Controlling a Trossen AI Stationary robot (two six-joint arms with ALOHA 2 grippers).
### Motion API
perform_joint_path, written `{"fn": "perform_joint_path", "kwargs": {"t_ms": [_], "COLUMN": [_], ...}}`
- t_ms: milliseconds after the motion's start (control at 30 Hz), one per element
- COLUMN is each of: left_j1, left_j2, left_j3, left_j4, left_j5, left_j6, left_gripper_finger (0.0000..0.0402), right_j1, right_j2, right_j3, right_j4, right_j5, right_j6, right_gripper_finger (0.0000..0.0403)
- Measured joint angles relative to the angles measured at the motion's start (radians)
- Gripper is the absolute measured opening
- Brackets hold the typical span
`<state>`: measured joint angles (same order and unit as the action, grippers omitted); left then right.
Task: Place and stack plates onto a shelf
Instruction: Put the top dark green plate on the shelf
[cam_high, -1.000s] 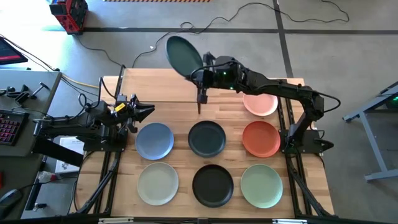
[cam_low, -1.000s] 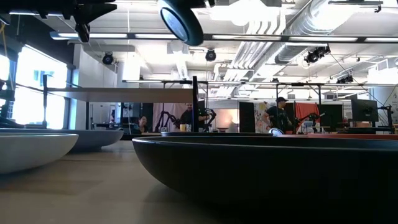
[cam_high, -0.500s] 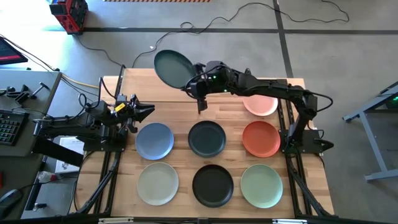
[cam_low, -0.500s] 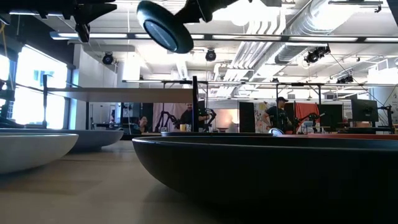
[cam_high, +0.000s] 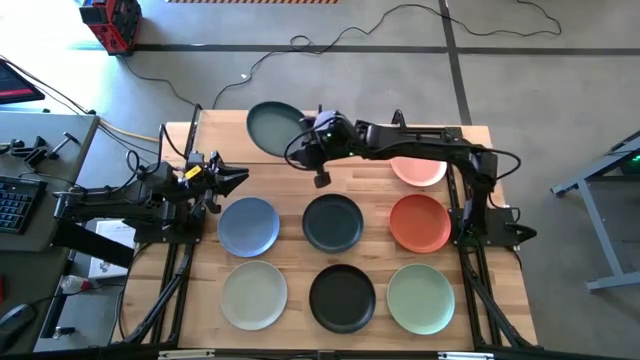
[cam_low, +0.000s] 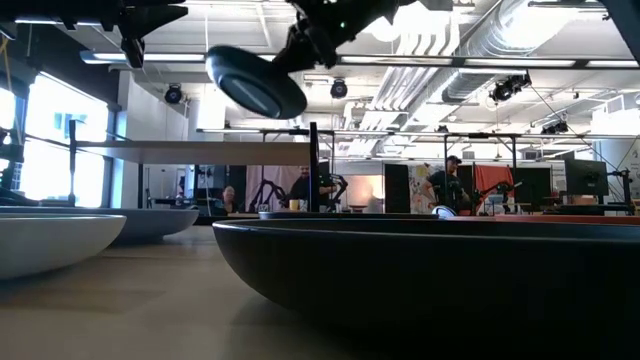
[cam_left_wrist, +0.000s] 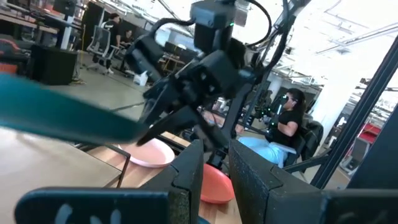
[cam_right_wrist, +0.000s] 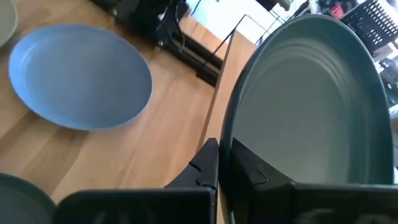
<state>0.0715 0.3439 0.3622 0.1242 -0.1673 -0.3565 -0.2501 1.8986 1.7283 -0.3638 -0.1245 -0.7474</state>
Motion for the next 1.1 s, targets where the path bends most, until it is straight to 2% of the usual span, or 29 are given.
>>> {"fn": "perform_joint_path", "kwargs": {"t_ms": [333, 700, 1100], "left_j1": [0.0, 0.0, 0.0], "left_j2": [0.0, 0.0, 0.0], "left_j3": [0.0, 0.0, 0.0], "left_j4": [0.0, 0.0, 0.0], "left_j5": [0.0, -0.003, -0.003], "left_j6": [-0.006, -0.008, -0.007], "left_gripper_finger": [0.0066, 0.0066, 0.0066], "right_j1": [-0.02, -0.045, -0.034], "right_j2": [0.041, 0.043, 0.055], "right_j3": [0.0, 0.0, 0.0], "right_j4": [-0.019, -0.082, -0.06], "right_j5": [0.012, 0.007, -0.015], "right_j6": [-0.035, 0.067, 0.042], "right_gripper_finger": [0.0, 0.0, 0.0]}}
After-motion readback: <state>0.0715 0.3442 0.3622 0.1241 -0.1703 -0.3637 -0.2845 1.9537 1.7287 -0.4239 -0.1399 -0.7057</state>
